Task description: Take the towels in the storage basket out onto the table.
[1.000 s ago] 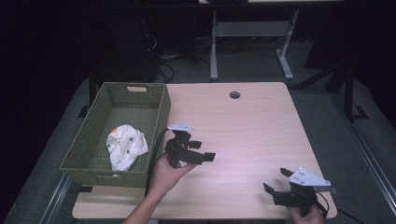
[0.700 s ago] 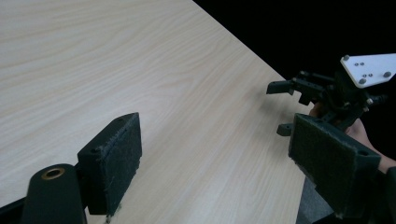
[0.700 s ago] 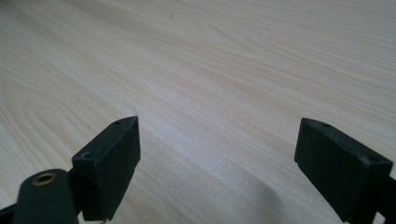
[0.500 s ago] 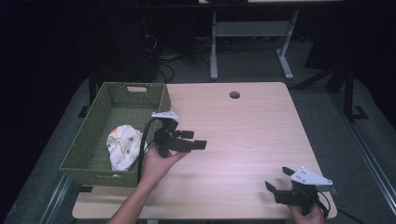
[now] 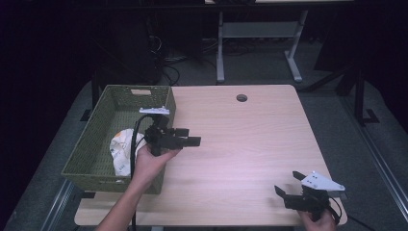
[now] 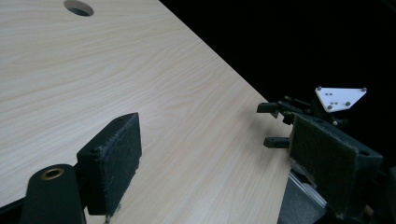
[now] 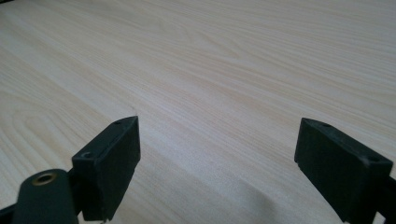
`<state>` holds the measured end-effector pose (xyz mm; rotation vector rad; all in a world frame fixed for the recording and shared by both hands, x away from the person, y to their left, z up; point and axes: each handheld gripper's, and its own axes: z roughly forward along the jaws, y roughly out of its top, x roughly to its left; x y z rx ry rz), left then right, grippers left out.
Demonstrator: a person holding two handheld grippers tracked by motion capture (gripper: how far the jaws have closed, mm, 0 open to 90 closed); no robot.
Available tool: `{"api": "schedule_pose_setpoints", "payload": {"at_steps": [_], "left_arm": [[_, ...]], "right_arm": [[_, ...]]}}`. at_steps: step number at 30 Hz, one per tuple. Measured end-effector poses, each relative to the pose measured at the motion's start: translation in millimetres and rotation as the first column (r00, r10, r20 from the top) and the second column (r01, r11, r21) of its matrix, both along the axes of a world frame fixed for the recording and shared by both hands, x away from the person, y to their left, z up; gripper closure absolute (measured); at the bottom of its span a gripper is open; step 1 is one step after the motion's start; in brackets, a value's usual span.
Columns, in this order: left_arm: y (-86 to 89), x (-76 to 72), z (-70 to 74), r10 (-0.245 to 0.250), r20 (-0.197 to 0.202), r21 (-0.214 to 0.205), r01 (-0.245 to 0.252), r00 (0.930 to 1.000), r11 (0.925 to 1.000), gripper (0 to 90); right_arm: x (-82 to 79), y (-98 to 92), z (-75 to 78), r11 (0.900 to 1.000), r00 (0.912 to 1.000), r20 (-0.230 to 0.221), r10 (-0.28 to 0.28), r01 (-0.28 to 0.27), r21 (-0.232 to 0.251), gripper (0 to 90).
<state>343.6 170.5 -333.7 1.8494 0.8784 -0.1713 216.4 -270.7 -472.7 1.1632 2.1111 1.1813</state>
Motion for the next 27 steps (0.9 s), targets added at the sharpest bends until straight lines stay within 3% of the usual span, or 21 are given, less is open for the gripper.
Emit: {"api": "schedule_pose_setpoints", "payload": {"at_steps": [3,13,27], "left_arm": [[7.5,2.7,3.4,0.012,-0.007,-0.023,-0.012,0.9999,0.9997,16.4],[38.7,9.9,6.2,0.059,-0.023,-0.03,-0.059,0.998,0.9978,16.4],[69.8,14.9,13.6,0.121,-0.01,-0.005,-0.122,0.9925,0.9926,16.3]], "right_arm": [[0.2,0.0,0.2,1.0,1.0,0.001,-0.001,0.001,0.001,13.8],[-0.2,0.4,0.3,1.0,1.0,0.0,-0.001,0.001,-0.002,13.8],[0.0,0.5,0.4,1.0,1.0,0.0,-0.002,0.002,-0.001,13.8]]}}
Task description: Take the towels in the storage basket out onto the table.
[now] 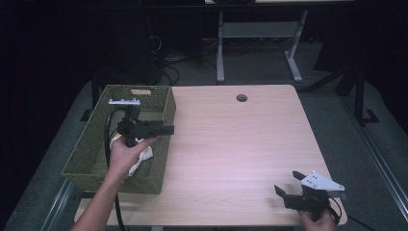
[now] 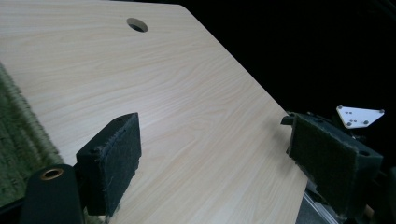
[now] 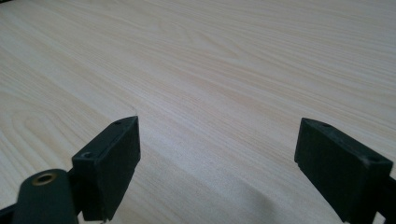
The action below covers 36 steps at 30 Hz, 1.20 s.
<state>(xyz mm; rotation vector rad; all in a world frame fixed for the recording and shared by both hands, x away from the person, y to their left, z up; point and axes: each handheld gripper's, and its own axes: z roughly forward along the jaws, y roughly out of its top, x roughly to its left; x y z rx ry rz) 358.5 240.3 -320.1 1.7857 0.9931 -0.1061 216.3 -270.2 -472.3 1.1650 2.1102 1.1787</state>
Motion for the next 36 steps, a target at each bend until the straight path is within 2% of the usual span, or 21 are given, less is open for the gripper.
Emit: {"api": "schedule_pose_setpoints", "payload": {"at_steps": [9,16,24,27,32,36], "left_arm": [[11.9,2.8,-2.1,0.035,-0.011,0.011,-0.035,0.9993,0.9993,16.3],[23.6,6.5,-5.2,0.077,-0.012,0.06,-0.076,0.997,0.9953,16.4],[31.0,7.4,-5.1,0.105,-0.014,0.059,-0.104,0.9944,0.9928,16.6],[33.4,8.3,-6.0,0.117,-0.017,0.074,-0.115,0.993,0.9906,16.7],[41.6,10.7,-8.1,0.153,-0.024,0.117,-0.149,0.9879,0.9818,16.8],[47.4,10.2,-7.6,0.178,-0.018,0.112,-0.175,0.9839,0.9783,16.8]], "right_arm": [[0.0,0.6,0.0,1.0,1.0,-0.003,0.0,0.0,-0.002,13.8],[-0.2,0.5,0.2,1.0,1.0,-0.003,0.002,-0.002,-0.001,13.8],[-0.4,2.1,0.4,1.0,1.0,-0.004,0.007,-0.007,-0.003,13.8],[-0.5,2.1,0.7,1.0,1.0,-0.003,0.007,-0.007,-0.002,13.8],[-0.5,2.1,0.6,0.9999,0.9999,-0.001,0.011,-0.011,-0.007,13.8],[-0.6,1.9,0.7,1.0,1.0,0.0,0.01,-0.01,-0.003,13.8]]}}
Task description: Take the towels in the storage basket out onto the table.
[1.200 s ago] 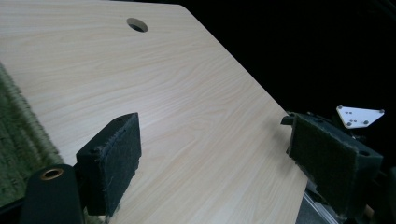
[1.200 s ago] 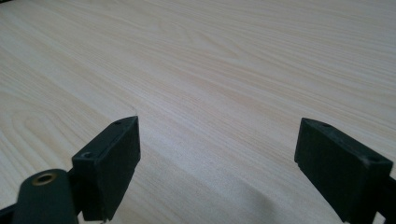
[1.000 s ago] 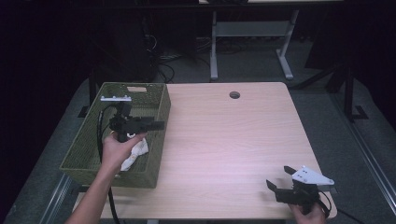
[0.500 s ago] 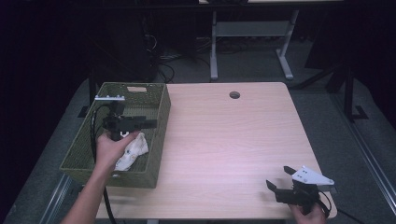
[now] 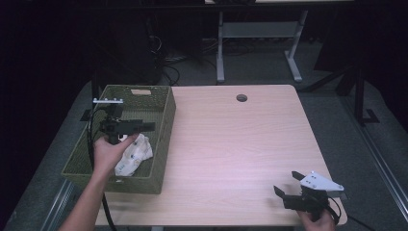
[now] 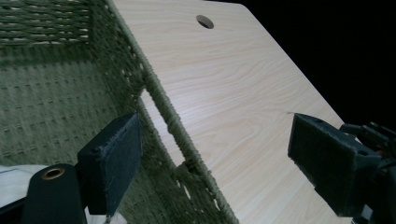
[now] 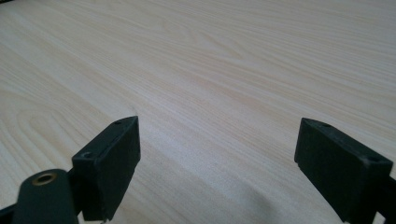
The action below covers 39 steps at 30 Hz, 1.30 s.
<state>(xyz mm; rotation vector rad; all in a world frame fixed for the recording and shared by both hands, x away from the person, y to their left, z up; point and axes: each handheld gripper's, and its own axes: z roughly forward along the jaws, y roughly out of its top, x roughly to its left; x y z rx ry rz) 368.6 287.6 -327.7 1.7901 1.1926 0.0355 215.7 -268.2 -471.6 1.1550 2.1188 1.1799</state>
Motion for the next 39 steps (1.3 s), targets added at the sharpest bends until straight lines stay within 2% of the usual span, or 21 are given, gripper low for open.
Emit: {"api": "schedule_pose_setpoints", "payload": {"at_steps": [11,14,15,16,18,20,21,22,24,26,27,28,29,30,31,33,34,35,36,37,39], "left_arm": [[15.6,0.0,-3.8,0.05,-0.006,0.074,-0.05,0.9987,0.996,19.6],[25.3,2.7,-10.2,0.095,-0.03,0.142,-0.09,0.995,0.9858,19.6],[25.3,2.7,-10.2,0.095,-0.03,0.142,-0.09,0.995,0.9858,19.9],[30.6,4.7,-14.0,0.121,-0.043,0.2,-0.11,0.9917,0.9736,20.3],[31.7,5.6,-15.5,0.133,-0.047,0.216,-0.12,0.99,0.969,20.5],[37.0,10.8,-23.7,0.172,-0.088,0.276,-0.142,0.9811,0.9505,22.0],[37.0,10.8,-23.7,0.172,-0.088,0.276,-0.142,0.9811,0.9505,21.6],[39.7,14.7,-28.4,0.195,-0.116,0.299,-0.153,0.974,0.9419,21.6],[40.5,15.8,-29.5,0.203,-0.119,0.306,-0.159,0.9719,0.9388,22.2],[41.9,19.0,-31.9,0.223,-0.126,0.328,-0.171,0.9667,0.9291,23.8],[42.1,21.7,-34.0,0.226,-0.144,0.355,-0.163,0.9634,0.9206,24.6],[41.0,26.4,-38.5,0.23,-0.167,0.412,-0.144,0.9588,0.8999,24.6],[41.0,26.4,-38.5,0.23,-0.167,0.412,-0.144,0.9588,0.8999,24.6],[39.6,29.5,-41.6,0.236,-0.177,0.441,-0.138,0.9554,0.887,25.5],[39.6,29.5,-41.6,0.236,-0.177,0.441,-0.138,0.9554,0.887,25.9],[39.1,32.1,-43.4,0.245,-0.181,0.456,-0.139,0.9525,0.8791,25.4],[37.6,36.0,-46.4,0.248,-0.196,0.476,-0.129,0.9486,0.8701,25.3],[37.6,36.0,-46.4,0.248,-0.196,0.476,-0.129,0.9486,0.8701,25.8],[35.4,40.0,-51.0,0.25,-0.214,0.507,-0.111,0.9443,0.8548,26.4],[35.4,40.0,-51.0,0.25,-0.214,0.507,-0.111,0.9443,0.8548,26.4],[32.4,43.8,-56.6,0.242,-0.25,0.53,-0.077,0.9375,0.8445,26.5]], "right_arm": [[-0.3,0.3,0.4,1.0,1.0,0.002,0.007,-0.007,0.002,13.9],[-0.7,0.0,1.0,1.0,1.0,0.005,0.009,-0.009,0.003,13.9],[-0.7,0.0,1.0,1.0,1.0,0.005,0.009,-0.009,0.003,13.9],[-0.7,0.1,1.1,1.0,0.9999,0.005,0.009,-0.009,0.004,13.8],[-0.7,0.3,1.0,0.9999,0.9999,0.004,0.011,-0.011,0.003,13.8],[-0.8,0.4,1.2,0.9999,0.9999,0.006,0.013,-0.013,0.001,13.8],[-0.8,0.4,1.2,0.9999,0.9999,0.006,0.013,-0.013,0.001,13.8],[-1.2,0.7,1.3,0.9999,0.9999,0.005,0.012,-0.012,0.002,13.8],[-0.9,0.7,1.2,0.9999,0.9999,0.007,0.014,-0.014,-0.002,13.8],[-0.8,1.0,1.1,0.9999,0.9999,0.005,0.015,-0.015,-0.003,13.8],[-0.8,0.9,1.1,0.9999,0.9999,0.005,0.016,-0.016,-0.002,13.8],[-0.7,0.8,1.0,0.9999,0.9998,0.006,0.016,-0.016,-0.002,13.8],[-0.7,0.8,1.0,0.9999,0.9998,0.006,0.016,-0.016,-0.002,13.8],[-0.7,0.8,1.1,0.9998,0.9998,0.007,0.017,-0.017,-0.001,13.9],[-0.7,0.8,1.1,0.9998,0.9998,0.007,0.017,-0.017,-0.001,13.9],[-0.6,0.8,1.0,0.9998,0.9998,0.006,0.018,-0.018,-0.001,13.8],[-0.7,1.0,1.0,0.9998,0.9998,0.005,0.018,-0.018,-0.001,13.9],[-0.7,1.0,1.0,0.9998,0.9998,0.005,0.018,-0.018,-0.001,13.9],[-0.7,0.9,1.0,0.9998,0.9998,0.006,0.02,-0.02,-0.002,13.8],[-0.7,0.9,1.0,0.9998,0.9998,0.006,0.02,-0.02,-0.002,13.8],[-1.1,0.7,1.2,0.9998,0.9998,0.006,0.02,-0.02,0.0,13.8]]}}
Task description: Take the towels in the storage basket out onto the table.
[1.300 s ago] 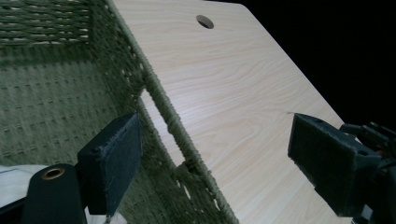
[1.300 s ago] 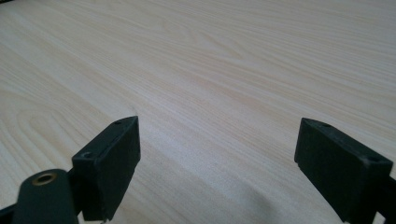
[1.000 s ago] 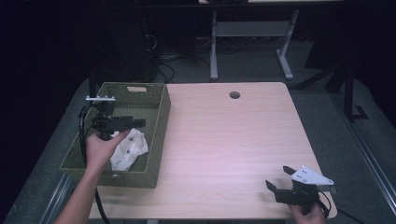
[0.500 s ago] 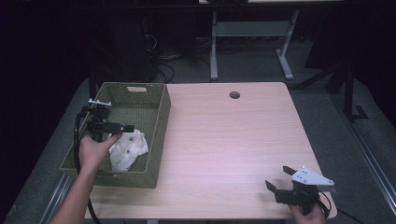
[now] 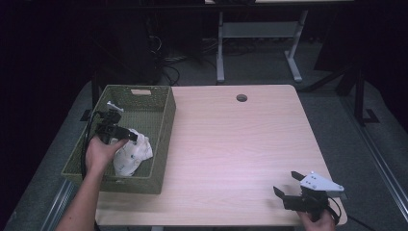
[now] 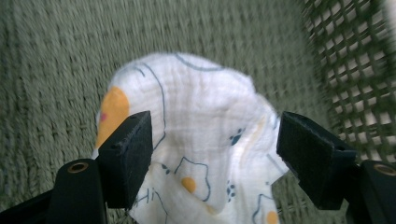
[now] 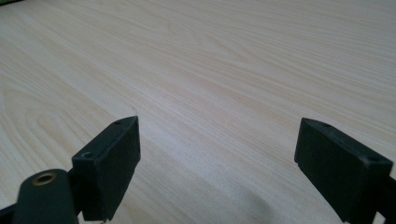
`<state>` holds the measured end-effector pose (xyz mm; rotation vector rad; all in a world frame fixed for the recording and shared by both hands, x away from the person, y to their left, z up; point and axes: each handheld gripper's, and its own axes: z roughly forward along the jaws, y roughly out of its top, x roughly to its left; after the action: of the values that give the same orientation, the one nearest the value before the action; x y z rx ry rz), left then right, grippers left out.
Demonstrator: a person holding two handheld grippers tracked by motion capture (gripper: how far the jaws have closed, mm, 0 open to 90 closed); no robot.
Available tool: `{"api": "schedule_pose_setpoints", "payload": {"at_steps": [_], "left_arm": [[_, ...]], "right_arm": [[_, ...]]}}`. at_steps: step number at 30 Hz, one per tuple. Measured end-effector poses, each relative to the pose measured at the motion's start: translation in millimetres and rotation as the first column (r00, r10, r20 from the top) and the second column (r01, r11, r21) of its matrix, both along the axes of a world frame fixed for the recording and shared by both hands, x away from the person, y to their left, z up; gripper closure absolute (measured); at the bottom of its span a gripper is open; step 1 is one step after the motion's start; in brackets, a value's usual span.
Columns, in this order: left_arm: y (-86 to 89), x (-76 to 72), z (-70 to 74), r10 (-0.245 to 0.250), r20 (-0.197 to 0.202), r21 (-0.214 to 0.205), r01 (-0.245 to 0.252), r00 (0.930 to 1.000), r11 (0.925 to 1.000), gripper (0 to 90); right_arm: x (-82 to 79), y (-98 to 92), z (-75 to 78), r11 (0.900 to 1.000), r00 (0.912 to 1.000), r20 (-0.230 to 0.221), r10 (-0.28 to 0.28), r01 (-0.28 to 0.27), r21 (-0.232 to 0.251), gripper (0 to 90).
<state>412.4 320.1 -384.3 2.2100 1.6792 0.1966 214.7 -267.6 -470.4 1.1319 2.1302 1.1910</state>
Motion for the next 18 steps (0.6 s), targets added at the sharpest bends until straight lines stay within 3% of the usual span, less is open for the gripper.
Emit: {"api": "schedule_pose_setpoints", "payload": {"at_steps": [1,2,5,6,9,10,11,12,13,18], "left_arm": [[-4.1,2.1,-6.1,-0.016,-0.028,0.058,0.017,0.9995,0.9982,28.1],[-4.1,2.1,-6.1,-0.016,-0.028,0.058,0.017,0.9995,0.9982,28.2],[-7.3,7.4,-16.0,-0.012,-0.07,0.113,0.02,0.9975,0.9934,28.5],[-7.3,7.4,-16.0,-0.012,-0.07,0.113,0.02,0.9975,0.9934,28.0],[-11.0,11.2,-25.9,-0.015,-0.123,0.149,0.033,0.9924,0.9883,29.6],[-11.0,11.2,-25.9,-0.015,-0.123,0.149,0.033,0.9924,0.9883,31.4],[-12.3,11.7,-29.0,-0.025,-0.147,0.154,0.048,0.9887,0.987,35.3],[-13.4,12.0,-31.6,-0.047,-0.163,0.166,0.074,0.9855,0.9834,39.2],[-17.0,11.7,-33.6,-0.081,-0.173,0.205,0.116,0.9816,0.9719,41.3],[-20.1,12.1,-35.8,-0.096,-0.189,0.21,0.136,0.9773,0.9684,47.4]], "right_arm": [[-0.7,-0.3,0.2,1.0,1.0,0.0,0.0,0.0,0.002,13.8],[-0.7,-0.3,0.2,1.0,1.0,0.0,0.0,0.0,0.002,13.8],[0.0,-0.6,-0.5,1.0,1.0,-0.005,-0.001,0.001,0.001,13.8],[0.0,-0.6,-0.5,1.0,1.0,-0.005,-0.001,0.001,0.001,13.8],[-0.2,-0.5,-0.4,1.0,1.0,-0.003,-0.001,0.001,0.0,13.8],[-0.2,-0.5,-0.4,1.0,1.0,-0.003,-0.001,0.001,0.0,13.8],[0.3,-1.0,-0.6,1.0,1.0,-0.001,0.0,0.0,0.001,13.8],[0.6,-0.9,-0.7,1.0,1.0,-0.001,0.001,-0.001,0.0,13.9],[0.5,-0.5,-0.8,1.0,1.0,-0.006,0.0,0.0,0.0,13.8],[0.5,-0.1,-1.1,1.0,1.0,-0.007,-0.001,0.001,-0.004,13.9]]}}
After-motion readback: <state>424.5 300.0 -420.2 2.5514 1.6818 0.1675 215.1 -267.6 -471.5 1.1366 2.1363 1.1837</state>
